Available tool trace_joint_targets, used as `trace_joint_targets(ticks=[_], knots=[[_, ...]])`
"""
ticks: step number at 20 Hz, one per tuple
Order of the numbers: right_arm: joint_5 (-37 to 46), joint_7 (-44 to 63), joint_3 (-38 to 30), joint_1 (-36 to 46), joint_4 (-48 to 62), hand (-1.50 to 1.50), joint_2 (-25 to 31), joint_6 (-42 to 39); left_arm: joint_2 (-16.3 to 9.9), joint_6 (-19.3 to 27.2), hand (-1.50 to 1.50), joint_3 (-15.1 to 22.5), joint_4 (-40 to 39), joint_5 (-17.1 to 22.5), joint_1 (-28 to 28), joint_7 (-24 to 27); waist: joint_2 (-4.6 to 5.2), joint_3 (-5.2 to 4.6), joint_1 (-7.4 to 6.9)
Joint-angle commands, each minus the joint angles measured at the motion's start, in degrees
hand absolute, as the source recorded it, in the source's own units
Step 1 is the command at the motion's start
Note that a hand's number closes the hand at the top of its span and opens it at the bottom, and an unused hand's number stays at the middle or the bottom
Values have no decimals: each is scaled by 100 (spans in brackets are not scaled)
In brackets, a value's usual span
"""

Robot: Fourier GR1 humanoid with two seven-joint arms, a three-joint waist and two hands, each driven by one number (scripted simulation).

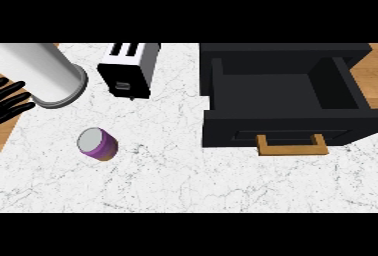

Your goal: Pick up the can, place it into the drawer and close the drawer

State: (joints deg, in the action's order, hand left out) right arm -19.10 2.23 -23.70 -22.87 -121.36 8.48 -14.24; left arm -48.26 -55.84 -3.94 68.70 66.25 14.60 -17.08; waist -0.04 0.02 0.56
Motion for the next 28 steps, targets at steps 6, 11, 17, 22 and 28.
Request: trace_joint_targets(ticks=[6, 11, 17, 22, 28], knots=[[-454, 238, -491, -449, -487, -150, -90, -441, 927, 449, -150, 102, 141, -814, 75, -170, -2, -3, 9], [-494, 98, -729, -349, -128, -150, -175, -699, 1285, 616, -150, -134, 598, -1626, -219, 62, -8, 0, -33], [-932, 461, -1185, 87, 60, -150, 243, -734, 1750, 70, -150, -369, -771, -3091, 520, 773, 12, -5, 18], [-345, 262, -963, 97, 179, -150, -166, -868, 2164, 124, -150, -506, -1015, -4193, 255, 1604, 15, -6, -3], [-734, 178, -1193, -199, 59, -150, -337, -1192, 2030, -4, -150, -770, -2341, -5319, 663, 3024, 32, -12, 73]])
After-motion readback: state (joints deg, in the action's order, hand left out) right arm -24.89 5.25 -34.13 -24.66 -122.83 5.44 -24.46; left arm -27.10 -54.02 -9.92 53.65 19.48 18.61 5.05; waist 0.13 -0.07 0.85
